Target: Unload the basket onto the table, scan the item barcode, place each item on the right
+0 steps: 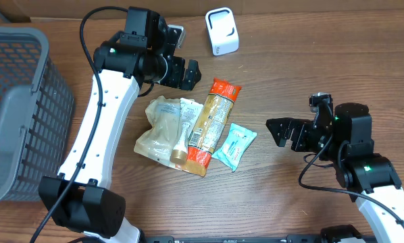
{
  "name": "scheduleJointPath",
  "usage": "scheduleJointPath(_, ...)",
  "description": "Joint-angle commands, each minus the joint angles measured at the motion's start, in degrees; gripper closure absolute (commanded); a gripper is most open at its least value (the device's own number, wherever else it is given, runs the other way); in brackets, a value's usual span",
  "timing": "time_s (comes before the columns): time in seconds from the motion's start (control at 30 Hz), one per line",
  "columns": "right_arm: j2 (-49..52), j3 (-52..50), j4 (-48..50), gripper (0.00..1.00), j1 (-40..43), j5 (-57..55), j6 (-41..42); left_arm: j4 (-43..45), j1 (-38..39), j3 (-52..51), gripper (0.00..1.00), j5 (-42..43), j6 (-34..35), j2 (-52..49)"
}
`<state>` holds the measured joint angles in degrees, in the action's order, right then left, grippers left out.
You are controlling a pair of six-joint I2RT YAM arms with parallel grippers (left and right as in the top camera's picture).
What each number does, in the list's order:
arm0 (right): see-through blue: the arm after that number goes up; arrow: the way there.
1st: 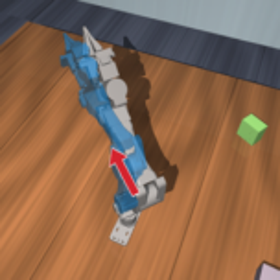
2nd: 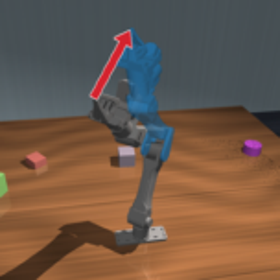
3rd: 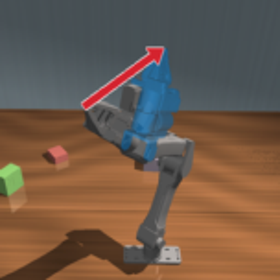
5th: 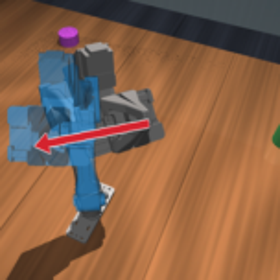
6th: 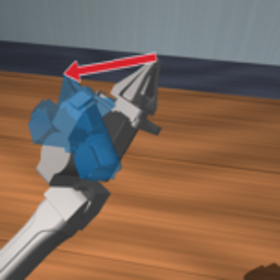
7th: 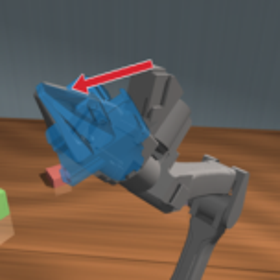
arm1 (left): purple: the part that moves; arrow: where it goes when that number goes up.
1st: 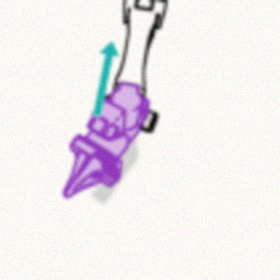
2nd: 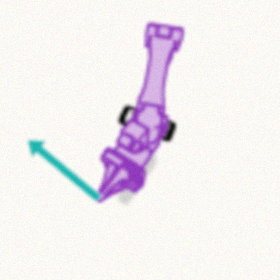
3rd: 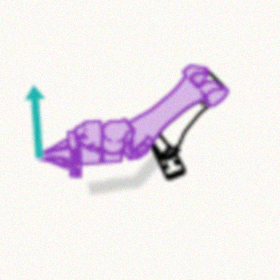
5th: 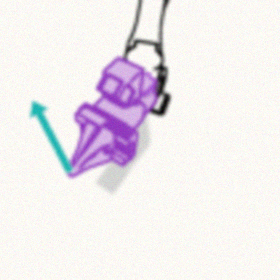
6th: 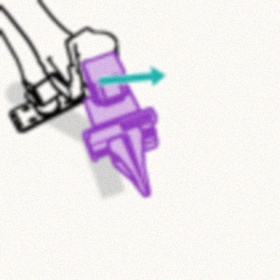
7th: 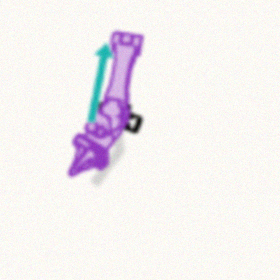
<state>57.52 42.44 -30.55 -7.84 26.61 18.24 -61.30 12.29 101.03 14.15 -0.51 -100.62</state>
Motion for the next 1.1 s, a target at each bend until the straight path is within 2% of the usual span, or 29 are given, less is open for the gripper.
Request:
scheduleJointPath(0.0, -0.1, 1.4, 0.0, 0.00, 0.4, 2.2, 0.6, 0.0, 0.1, 1.0, 0.00, -1.5, -1.4, 0.3)
scheduleJointPath(0.07, 0.0, 1.4, 0.2, 0.04, 0.4, 2.3, 1.2, -0.4, 0.1, 1.0, 0.01, -2.8, -1.4, 0.3)
scheduleJointPath(0.27, 3.1, 1.6, 1.9, 0.03, -0.8, 5.2, 2.2, 0.3, -1.1, 2.4, 0.00, -12.6, -1.2, 0.6)
scheduleJointPath(0.47, 11.1, 1.6, 1.6, 0.04, -1.2, 5.9, 3.5, -2.8, -6.5, 8.5, 0.00, -12.2, -1.2, 1.1)
scheduleJointPath(0.6, 17.4, 1.6, 2.3, 0.08, -1.2, 6.1, 5.4, -3.8, -9.3, 10.2, 0.01, -12.2, -1.2, 1.1)
scheduleJointPath(0.9, 30.8, 1.6, 6.3, 0.17, -1.5, 11.2, 10.1, -4.9, -9.9, 9.9, 0.01, -12.2, -1.2, 1.0)
scheduleJointPath(1.07, 33.6, 1.6, 9.2, 0.20, -5.6, 9.2, 15.0, -4.9, -9.9, 9.9, 0.00, -12.2, -1.2, 1.0)
